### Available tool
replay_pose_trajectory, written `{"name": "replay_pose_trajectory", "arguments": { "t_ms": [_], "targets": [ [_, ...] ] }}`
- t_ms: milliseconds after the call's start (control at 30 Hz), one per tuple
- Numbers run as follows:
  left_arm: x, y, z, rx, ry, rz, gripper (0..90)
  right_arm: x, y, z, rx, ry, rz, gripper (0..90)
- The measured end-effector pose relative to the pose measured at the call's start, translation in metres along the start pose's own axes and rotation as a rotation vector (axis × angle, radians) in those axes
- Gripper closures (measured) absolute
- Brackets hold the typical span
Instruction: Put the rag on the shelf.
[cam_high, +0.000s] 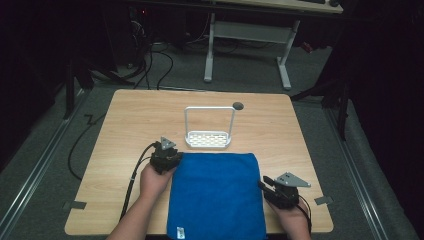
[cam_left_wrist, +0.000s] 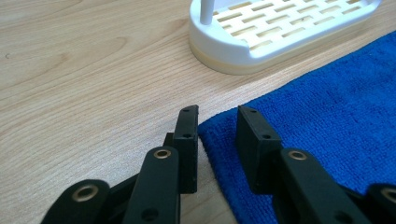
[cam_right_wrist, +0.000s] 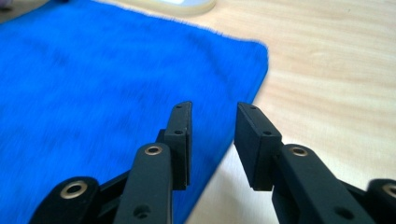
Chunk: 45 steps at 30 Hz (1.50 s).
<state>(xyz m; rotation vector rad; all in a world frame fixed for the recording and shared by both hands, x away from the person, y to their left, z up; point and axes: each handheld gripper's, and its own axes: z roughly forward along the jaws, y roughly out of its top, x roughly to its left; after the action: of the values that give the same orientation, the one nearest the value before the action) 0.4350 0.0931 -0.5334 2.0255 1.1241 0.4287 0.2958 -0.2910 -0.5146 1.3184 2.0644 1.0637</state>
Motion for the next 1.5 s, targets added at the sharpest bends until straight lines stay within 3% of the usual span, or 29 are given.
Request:
{"name": "replay_pose_trajectory", "arguments": {
  "t_ms": [100, 233, 333, 500, 633, 933, 1033, 1133, 1267, 1500],
  "targets": [
    [0.004, 0.0, 0.0, -0.008, -0.025, -0.019, 72.8, -0.003, 0.011, 0.009, -0.003, -0.023, 0.003, 65.8],
    [0.008, 0.0, 0.0, -0.007, -0.054, -0.064, 76.0, -0.015, 0.027, 0.03, 0.012, -0.065, 0.059, 67.8],
    [0.006, 0.0, 0.0, -0.004, -0.045, -0.044, 78.7, -0.026, 0.037, 0.048, 0.04, -0.088, 0.098, 67.9],
    [0.004, 0.0, 0.001, -0.004, -0.033, -0.029, 81.0, -0.035, 0.05, 0.068, 0.068, -0.089, 0.127, 66.4],
    [0.004, 0.0, 0.001, -0.007, -0.028, -0.017, 84.6, -0.034, 0.055, 0.084, 0.092, -0.1, 0.115, 64.9],
    [0.003, -0.001, 0.0, -0.003, -0.039, -0.022, 87.2, -0.032, 0.051, 0.093, 0.111, -0.121, 0.111, 65.9],
    [0.003, -0.001, 0.0, -0.001, -0.04, -0.023, 87.3, -0.031, 0.05, 0.092, 0.112, -0.112, 0.109, 72.2],
    [0.003, -0.001, 0.0, -0.002, -0.039, -0.02, 87.3, -0.027, 0.048, 0.092, 0.101, -0.085, 0.089, 86.7],
    [0.003, -0.001, -0.001, -0.008, -0.038, -0.016, 87.6, -0.024, 0.047, 0.09, 0.1, -0.056, 0.068, 88.4],
    [0.001, -0.003, -0.014, -0.071, -0.043, -0.022, 88.1, -0.021, 0.046, 0.071, -0.023, -0.036, 0.051, 88.6]
  ]
}}
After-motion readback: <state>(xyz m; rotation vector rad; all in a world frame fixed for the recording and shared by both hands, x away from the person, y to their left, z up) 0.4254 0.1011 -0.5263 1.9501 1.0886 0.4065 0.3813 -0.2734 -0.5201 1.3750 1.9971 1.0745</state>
